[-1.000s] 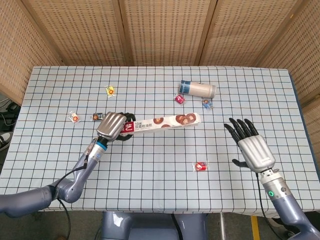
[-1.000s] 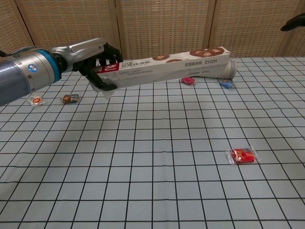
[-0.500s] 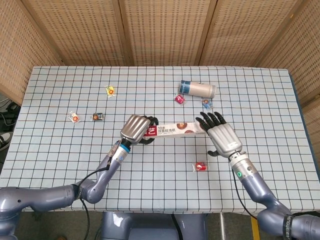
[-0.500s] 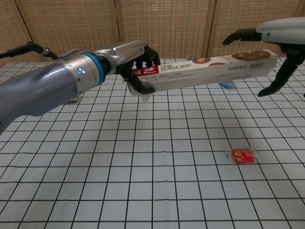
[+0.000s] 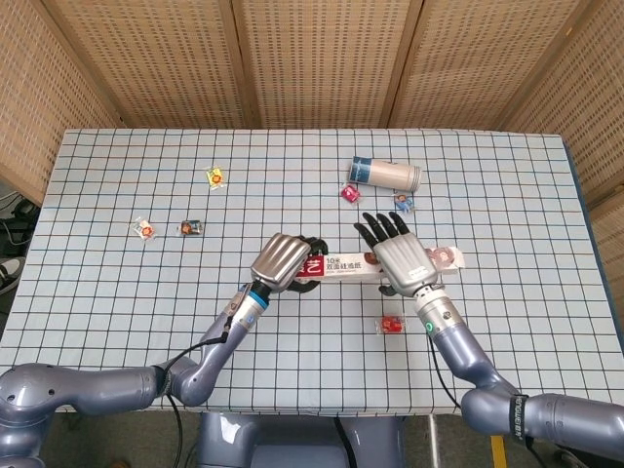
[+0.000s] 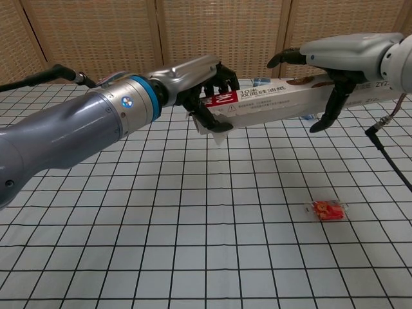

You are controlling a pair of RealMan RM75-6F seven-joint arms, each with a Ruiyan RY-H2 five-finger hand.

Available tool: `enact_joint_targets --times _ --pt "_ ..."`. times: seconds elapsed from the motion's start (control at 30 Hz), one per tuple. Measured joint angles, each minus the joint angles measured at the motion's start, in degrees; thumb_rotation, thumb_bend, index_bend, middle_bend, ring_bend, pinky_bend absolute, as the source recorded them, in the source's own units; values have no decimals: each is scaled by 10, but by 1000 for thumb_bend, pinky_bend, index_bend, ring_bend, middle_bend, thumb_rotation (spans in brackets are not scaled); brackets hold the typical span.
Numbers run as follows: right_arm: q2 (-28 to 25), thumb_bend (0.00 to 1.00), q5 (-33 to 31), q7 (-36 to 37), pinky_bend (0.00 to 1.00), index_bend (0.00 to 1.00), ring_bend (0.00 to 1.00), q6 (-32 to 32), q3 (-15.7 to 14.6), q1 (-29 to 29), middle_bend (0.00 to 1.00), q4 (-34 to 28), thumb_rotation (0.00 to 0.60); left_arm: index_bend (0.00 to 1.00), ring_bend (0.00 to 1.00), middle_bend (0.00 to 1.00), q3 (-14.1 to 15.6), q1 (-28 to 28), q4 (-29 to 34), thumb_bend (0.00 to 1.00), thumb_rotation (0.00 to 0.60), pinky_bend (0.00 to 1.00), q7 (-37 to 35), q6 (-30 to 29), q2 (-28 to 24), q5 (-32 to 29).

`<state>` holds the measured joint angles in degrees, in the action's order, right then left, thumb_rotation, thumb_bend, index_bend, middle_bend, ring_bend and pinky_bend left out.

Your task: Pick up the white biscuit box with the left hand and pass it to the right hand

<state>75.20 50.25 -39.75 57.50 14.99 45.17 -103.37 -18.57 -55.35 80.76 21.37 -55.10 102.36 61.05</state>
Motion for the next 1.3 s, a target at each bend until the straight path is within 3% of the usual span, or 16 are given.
enact_joint_targets --times 0.1,0.17,0.27,0.33,0.4,0.5,0.6,0.67,0.7,0.73,0.8,0.83,1.1,1.3 --pt "4 0 -19 -16 0 3 0 10 -3 11 0 7 600 751 540 582 3 1 7 452 600 617 0 -5 -5 4" --pt "5 27 -24 -22 0 83 41 17 -6 15 65 13 600 750 540 582 4 2 9 452 600 617 1 -8 -9 5" --pt "8 190 -22 -37 65 401 353 30 -13 20 365 25 600 750 540 583 6 2 11 451 600 617 -2 -9 -11 6" --pt "10 327 -27 -46 318 582 531 32 -19 23 503 30 600 740 540 582 7 3 11 444 600 617 -6 -10 -13 9" --pt "10 421 -30 -42 513 663 592 31 -21 25 548 34 600 715 540 569 8 3 11 428 600 613 -6 -12 -15 14" --pt "10 490 -31 -26 638 685 639 23 -24 26 580 42 600 637 505 501 11 4 12 392 600 581 -12 -9 -21 18" --pt "8 514 -27 -6 699 681 656 14 -26 27 587 48 600 510 393 384 13 6 14 233 600 512 -21 -5 -30 18" --pt "7 523 -24 3 713 677 657 9 -27 28 587 51 600 384 281 254 14 7 15 82 600 411 -23 -6 -32 18" --pt "6 527 -21 7 715 676 658 8 -28 28 587 53 600 293 191 157 14 8 16 26 600 286 -24 -6 -33 17" --pt "5 530 -20 10 715 676 658 7 -29 28 586 55 600 198 103 76 14 9 17 1 600 154 -25 -7 -34 15" --pt "4 533 -15 16 715 675 658 7 -30 28 585 58 600 58 8 2 13 12 20 0 600 7 -26 -11 -35 13" --pt "4 535 -13 18 716 675 658 8 -30 28 584 59 600 16 0 0 12 15 25 0 600 0 -29 -14 -38 11" --pt "-1 538 0 40 717 674 658 12 -35 24 583 68 600 0 0 0 7 46 94 0 600 0 -39 -51 -92 13" --pt "-2 538 -10 38 717 673 657 16 -41 22 581 69 600 0 0 0 29 107 159 0 600 0 -15 -123 -176 31"
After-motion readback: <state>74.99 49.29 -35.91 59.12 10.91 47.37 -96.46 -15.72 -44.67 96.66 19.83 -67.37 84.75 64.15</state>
